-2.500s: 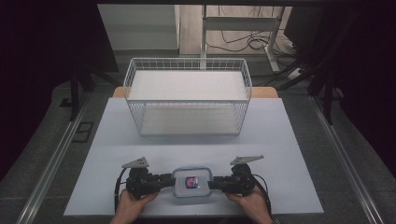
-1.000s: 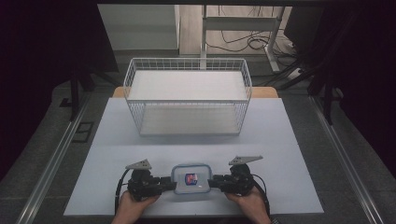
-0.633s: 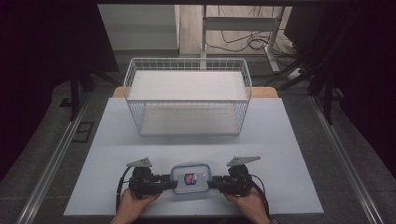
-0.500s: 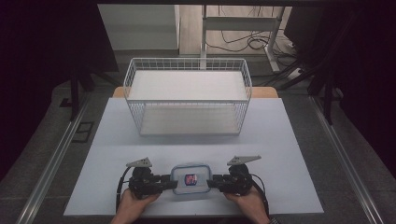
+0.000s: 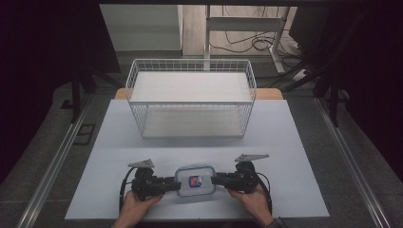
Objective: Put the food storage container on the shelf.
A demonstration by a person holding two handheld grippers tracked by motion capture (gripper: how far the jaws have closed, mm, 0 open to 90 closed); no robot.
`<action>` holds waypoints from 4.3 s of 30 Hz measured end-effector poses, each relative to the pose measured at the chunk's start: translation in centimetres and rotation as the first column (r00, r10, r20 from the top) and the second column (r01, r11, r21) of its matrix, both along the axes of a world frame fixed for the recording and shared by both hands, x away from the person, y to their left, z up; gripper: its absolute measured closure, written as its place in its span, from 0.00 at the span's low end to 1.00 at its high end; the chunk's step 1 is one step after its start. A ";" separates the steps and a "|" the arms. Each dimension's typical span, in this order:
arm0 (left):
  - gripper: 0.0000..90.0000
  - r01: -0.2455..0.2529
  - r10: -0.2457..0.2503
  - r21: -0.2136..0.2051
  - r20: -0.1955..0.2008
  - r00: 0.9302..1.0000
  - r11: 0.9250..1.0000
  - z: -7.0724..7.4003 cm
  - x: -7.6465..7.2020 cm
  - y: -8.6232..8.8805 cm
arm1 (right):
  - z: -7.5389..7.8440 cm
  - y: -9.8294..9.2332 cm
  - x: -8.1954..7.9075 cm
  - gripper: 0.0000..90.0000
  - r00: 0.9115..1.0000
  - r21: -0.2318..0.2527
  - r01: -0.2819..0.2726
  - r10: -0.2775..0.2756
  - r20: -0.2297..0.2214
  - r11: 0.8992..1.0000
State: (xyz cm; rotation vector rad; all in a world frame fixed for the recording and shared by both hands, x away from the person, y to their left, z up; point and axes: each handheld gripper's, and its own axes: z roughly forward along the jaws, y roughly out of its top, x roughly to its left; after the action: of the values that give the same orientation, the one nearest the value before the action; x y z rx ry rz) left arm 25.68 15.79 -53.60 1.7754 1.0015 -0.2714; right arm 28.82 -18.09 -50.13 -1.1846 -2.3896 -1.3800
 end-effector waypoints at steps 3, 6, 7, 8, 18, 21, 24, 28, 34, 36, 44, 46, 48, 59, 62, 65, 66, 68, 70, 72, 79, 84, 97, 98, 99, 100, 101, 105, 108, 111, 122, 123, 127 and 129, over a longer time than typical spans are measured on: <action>0.66 -0.004 0.004 -0.007 -0.009 1.000 1.000 0.0 0.3 -0.1 | 0.2 0.0 -0.1 0.76 1.000 -0.016 0.018 -0.017 0.013 1.000; 0.66 -0.008 0.008 -0.010 -0.012 1.000 1.000 0.0 0.5 -0.2 | 0.2 0.1 -0.1 0.77 0.999 -0.023 0.033 -0.033 0.018 0.999; 0.66 -0.009 0.009 -0.011 -0.010 1.000 1.000 0.1 0.6 -0.2 | 0.3 0.1 -0.1 0.77 0.999 -0.030 0.038 -0.037 0.023 0.999; 0.66 -0.014 0.014 -0.018 -0.012 1.000 1.000 0.2 0.7 -0.1 | 0.4 0.1 -0.1 0.77 0.999 -0.036 0.040 -0.039 0.028 0.999; 0.66 -0.025 0.026 -0.040 0.023 0.999 0.999 2.1 1.7 0.3 | 2.0 0.1 0.3 0.78 0.997 -0.010 0.051 -0.050 0.056 0.999; 0.66 -0.030 0.031 -0.043 0.039 0.999 0.999 2.9 2.1 0.4 | 2.6 0.2 0.5 0.78 0.996 -0.004 0.060 -0.060 0.068 0.998; 0.66 -0.032 0.035 -0.051 0.050 0.998 0.998 3.7 2.6 0.4 | 3.5 0.3 1.0 0.78 0.994 -0.002 0.068 -0.068 0.083 0.998; 0.66 -0.034 0.038 -0.054 0.075 0.996 0.998 5.1 3.4 0.3 | 5.1 0.3 1.7 0.79 0.991 -0.005 0.082 -0.081 0.109 0.997; 0.66 -0.033 0.040 -0.073 0.089 0.995 0.997 7.0 4.7 0.3 | 7.9 0.4 3.0 0.79 0.986 0.006 0.096 -0.096 0.138 0.995; 0.66 -0.032 0.039 -0.083 0.090 0.995 0.996 7.4 5.2 0.4 | 8.2 0.4 3.3 0.80 0.985 0.007 0.100 -0.100 0.142 0.995; 0.66 -0.039 0.048 -0.098 0.097 0.994 0.994 9.7 7.0 0.8 | 10.8 0.7 4.8 0.80 0.982 0.013 0.108 -0.109 0.157 0.994; 0.66 -0.044 0.053 -0.092 0.104 0.993 0.995 10.5 7.4 0.9 | 11.3 0.9 5.2 0.80 0.981 0.019 0.113 -0.114 0.158 0.993; 0.66 -0.049 0.059 -0.093 0.105 0.993 0.994 11.3 7.8 1.1 | 11.8 1.0 5.6 0.80 0.980 0.026 0.116 -0.119 0.158 0.993; 0.65 -0.068 0.081 -0.094 0.141 0.987 0.993 15.8 10.4 1.7 | 15.6 1.7 7.7 0.80 0.974 0.049 0.136 -0.143 0.178 0.989; 0.65 -0.074 0.088 -0.102 0.135 0.987 0.992 16.4 10.9 1.7 | 16.6 1.8 8.4 0.80 0.972 0.057 0.148 -0.156 0.174 0.987; 0.65 -0.075 0.089 -0.109 0.133 0.987 0.991 16.8 11.4 1.9 | 17.0 1.9 8.7 0.80 0.971 0.059 0.151 -0.159 0.176 0.987; 0.65 -0.076 0.090 -0.111 0.132 0.987 0.991 17.0 11.6 1.9 | 17.1 1.9 8.9 0.80 0.971 0.060 0.151 -0.160 0.178 0.987; 0.65 -0.078 0.092 -0.112 0.129 0.987 0.991 17.2 12.0 1.9 | 17.4 2.0 9.1 0.80 0.970 0.059 0.156 -0.164 0.177 0.986; 0.65 -0.081 0.095 -0.112 0.121 0.988 0.990 17.5 12.6 2.0 | 17.7 2.2 9.7 0.80 0.971 0.063 0.163 -0.172 0.166 0.985; 0.65 -0.080 0.094 -0.114 0.117 0.989 0.990 17.7 12.9 2.0 | 17.8 2.2 10.0 0.80 0.971 0.065 0.166 -0.174 0.165 0.984; 0.65 -0.083 0.097 -0.122 0.111 0.989 0.989 18.6 15.1 2.3 | 18.7 2.6 11.6 0.80 0.966 0.070 0.192 -0.201 0.164 0.979; 0.65 -0.088 0.102 -0.122 0.113 0.988 0.989 19.4 16.3 2.4 | 19.5 2.8 12.7 0.79 0.963 0.074 0.207 -0.216 0.161 0.976; 0.64 -0.131 0.142 -0.138 0.074 0.987 0.982 18.7 18.6 3.0 | 19.5 4.3 15.6 0.77 0.956 0.032 0.242 -0.244 0.161 0.970; 0.64 -0.133 0.144 -0.138 0.071 0.987 0.981 18.6 18.7 3.1 | 19.5 4.3 15.6 0.77 0.956 0.032 0.242 -0.244 0.161 0.970; 0.64 -0.138 0.149 -0.148 0.065 0.987 0.979 18.5 18.8 3.1 | 19.3 4.4 15.7 0.77 0.956 0.031 0.243 -0.245 0.160 0.970; 0.64 -0.140 0.151 -0.151 0.064 0.986 0.979 18.4 18.9 3.2 | 19.3 4.4 15.9 0.77 0.956 0.038 0.244 -0.247 0.159 0.969; 0.64 -0.141 0.152 -0.150 0.067 0.986 0.979 18.4 19.0 3.2 | 19.3 4.4 16.0 0.77 0.956 0.041 0.244 -0.247 0.156 0.969; 0.64 -0.150 0.161 -0.150 0.064 0.985 0.977 18.4 19.1 3.2 | 19.3 4.5 16.2 0.76 0.956 0.035 0.242 -0.244 0.163 0.970; 0.63 -0.161 0.172 -0.151 0.062 0.983 0.975 18.4 19.2 3.1 | 19.2 4.6 16.3 0.74 0.953 0.031 0.248 -0.249 0.174 0.968; 0.62 -0.179 0.189 -0.141 0.058 0.980 0.974 18.4 19.3 3.1 | 19.0 4.8 16.5 0.73 0.952 0.025 0.248 -0.249 0.177 0.968; 0.52 -0.229 0.234 -0.070 0.071 0.970 0.971 18.6 19.4 2.7 | 18.6 5.0 16.7 0.70 0.952 0.013 0.250 -0.248 0.178 0.968; 0.52 -0.227 0.231 -0.063 0.072 0.970 0.972 18.6 19.4 2.7 | 18.5 5.1 16.8 0.69 0.953 0.007 0.247 -0.245 0.178 0.969; 0.50 -0.227 0.229 -0.034 0.072 0.971 0.973 18.2 19.5 2.1 | 18.4 5.4 16.8 0.69 0.958 0.002 0.228 -0.225 0.176 0.974; 0.49 -0.229 0.231 -0.029 0.071 0.970 0.973 18.2 19.6 1.7 | 18.4 5.7 16.8 0.69 0.958 -0.011 0.226 -0.220 0.185 0.974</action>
State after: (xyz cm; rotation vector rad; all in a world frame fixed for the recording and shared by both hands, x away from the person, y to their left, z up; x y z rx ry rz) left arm 45.26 17.48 -35.42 1.6207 1.1350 -0.0694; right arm 45.62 -12.40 -31.68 -1.4327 -2.4698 -1.5859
